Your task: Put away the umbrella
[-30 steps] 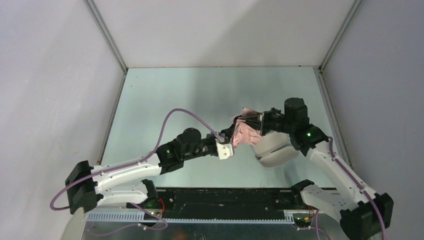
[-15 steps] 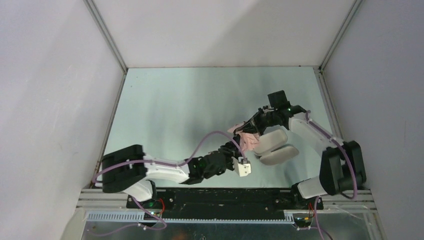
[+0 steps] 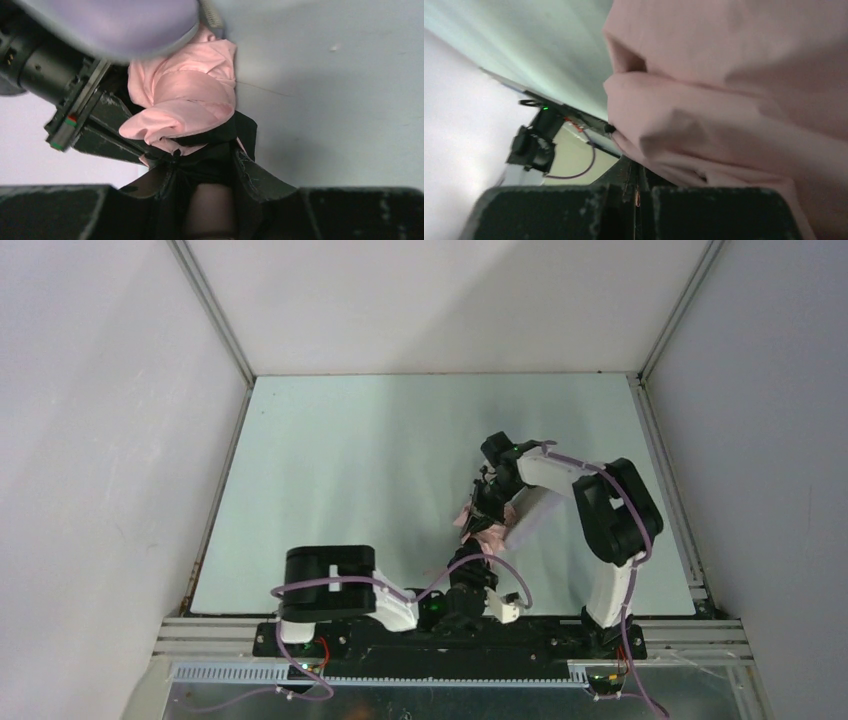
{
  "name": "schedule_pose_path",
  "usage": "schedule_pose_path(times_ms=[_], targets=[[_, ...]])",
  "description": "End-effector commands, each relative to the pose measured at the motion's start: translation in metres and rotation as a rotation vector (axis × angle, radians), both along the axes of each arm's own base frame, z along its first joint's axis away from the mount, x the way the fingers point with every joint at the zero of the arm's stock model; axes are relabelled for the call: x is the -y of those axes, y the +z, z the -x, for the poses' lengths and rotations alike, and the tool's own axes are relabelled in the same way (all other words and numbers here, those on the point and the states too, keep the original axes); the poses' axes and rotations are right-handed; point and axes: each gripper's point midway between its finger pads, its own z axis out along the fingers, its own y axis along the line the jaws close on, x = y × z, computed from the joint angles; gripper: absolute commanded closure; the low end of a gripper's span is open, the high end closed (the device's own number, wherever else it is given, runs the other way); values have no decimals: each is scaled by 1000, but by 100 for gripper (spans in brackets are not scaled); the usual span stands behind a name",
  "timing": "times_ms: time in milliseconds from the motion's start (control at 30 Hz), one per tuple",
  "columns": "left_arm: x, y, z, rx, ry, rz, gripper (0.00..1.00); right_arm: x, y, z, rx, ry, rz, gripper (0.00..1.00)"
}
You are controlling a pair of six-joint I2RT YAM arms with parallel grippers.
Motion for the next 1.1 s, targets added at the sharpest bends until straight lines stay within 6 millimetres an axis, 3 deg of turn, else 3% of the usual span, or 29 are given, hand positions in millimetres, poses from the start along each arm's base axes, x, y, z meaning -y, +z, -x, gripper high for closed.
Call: schedule_pose_path(times_ms=[0, 133, 267, 433, 533, 633, 733, 800, 933, 1067], targets=[[16, -72, 58, -105, -241, -234, 100, -10, -29, -25, 160, 95, 63, 100], [21, -84, 63, -130, -236, -276, 100, 6, -50, -29, 170, 83, 145, 100], [23, -73, 58, -125, -193, -223, 100, 13, -40, -38, 215, 49, 107, 100], [9, -47, 33, -49, -60, -224, 100, 2, 16, -49, 352, 78, -50, 100], [-6, -15, 12, 33, 44, -206, 100, -16, 50, -49, 392, 159, -89, 100], [-16, 5, 3, 43, 69, -223, 100, -34, 85, -52, 451, 218, -121, 100], [-24, 31, -2, 89, 95, -221, 100, -46, 105, -51, 479, 251, -139, 100], [-28, 38, -3, 110, 93, -238, 100, -50, 120, -52, 506, 258, -158, 100], [-23, 27, 1, 93, 36, -275, 100, -58, 132, -54, 526, 266, -190, 100], [-12, -11, 6, 52, -5, -306, 100, -57, 103, -60, 460, 267, -168, 100]])
